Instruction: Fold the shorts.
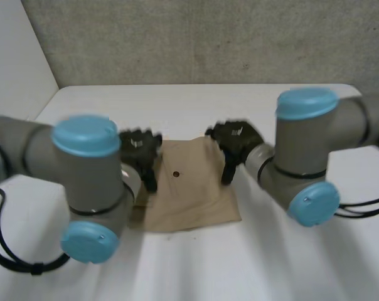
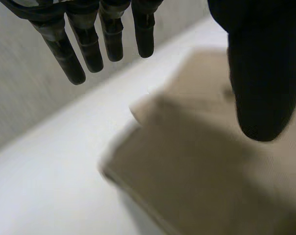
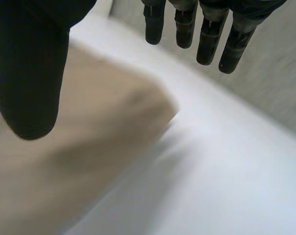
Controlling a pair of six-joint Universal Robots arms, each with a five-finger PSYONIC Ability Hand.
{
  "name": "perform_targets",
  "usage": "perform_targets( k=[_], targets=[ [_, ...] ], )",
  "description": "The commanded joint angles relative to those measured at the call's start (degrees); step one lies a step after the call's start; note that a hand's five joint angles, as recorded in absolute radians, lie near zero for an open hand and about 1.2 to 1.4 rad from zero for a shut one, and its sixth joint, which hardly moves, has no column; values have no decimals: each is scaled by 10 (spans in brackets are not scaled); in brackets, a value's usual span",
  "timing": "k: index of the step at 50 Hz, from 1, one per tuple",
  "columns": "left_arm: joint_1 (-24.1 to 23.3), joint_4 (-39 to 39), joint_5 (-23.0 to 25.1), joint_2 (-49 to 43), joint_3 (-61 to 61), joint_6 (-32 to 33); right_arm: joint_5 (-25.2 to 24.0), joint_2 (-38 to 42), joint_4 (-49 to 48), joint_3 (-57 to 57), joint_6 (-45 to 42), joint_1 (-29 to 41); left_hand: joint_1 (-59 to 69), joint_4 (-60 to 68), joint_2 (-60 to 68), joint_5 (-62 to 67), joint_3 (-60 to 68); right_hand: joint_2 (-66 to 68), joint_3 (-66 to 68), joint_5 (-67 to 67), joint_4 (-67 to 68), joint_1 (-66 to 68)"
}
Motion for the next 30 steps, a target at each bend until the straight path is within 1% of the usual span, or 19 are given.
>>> perform_targets(
  k=[1,2,3,6,7,10,11,13,15,18,30],
  targets=[
    [55,1,44,193,22,-6,93,-191,-93,54,23,-30,-8,-9,-7,-1,-12,-28,-25,-38,-36,10],
    [65,-2,48,209,26,-8,120,-222,-100,59,23,-39,-8,-9,-7,-1,-12,-28,-25,-38,-36,10],
    [84,-10,52,235,32,-14,130,-238,-99,60,22,-46,-3,-4,-2,4,-7,-28,-25,-38,-36,10],
    [113,-32,55,266,38,-36,149,-278,-69,68,20,-79,40,40,42,48,36,-28,-25,-38,-36,10],
    [134,-50,55,281,43,-58,147,-286,-58,70,21,-88,54,54,55,61,50,-28,-25,-38,-36,10],
    [159,-82,59,293,53,-87,124,-301,-28,74,21,-110,54,54,55,62,50,-28,-25,-38,-36,10],
    [172,-106,67,296,58,-99,120,-304,-22,72,23,-114,45,45,47,53,42,-28,-25,-38,-36,10],
    [184,-130,79,298,63,-107,107,-307,-15,72,28,-121,29,29,30,36,25,-28,-25,-38,-36,10],
    [187,-158,98,299,70,-112,101,-313,-14,72,31,-123,2,2,3,9,-2,-28,-25,-38,-36,10],
    [188,-173,115,300,73,-112,97,-318,-10,72,35,-125,-35,-35,-34,-27,-39,-28,-25,-38,-36,10],
    [189,-173,116,302,65,-112,91,-319,1,73,36,-125,-67,-67,-66,-60,-71,-28,-25,-38,-36,10]
  ],
)
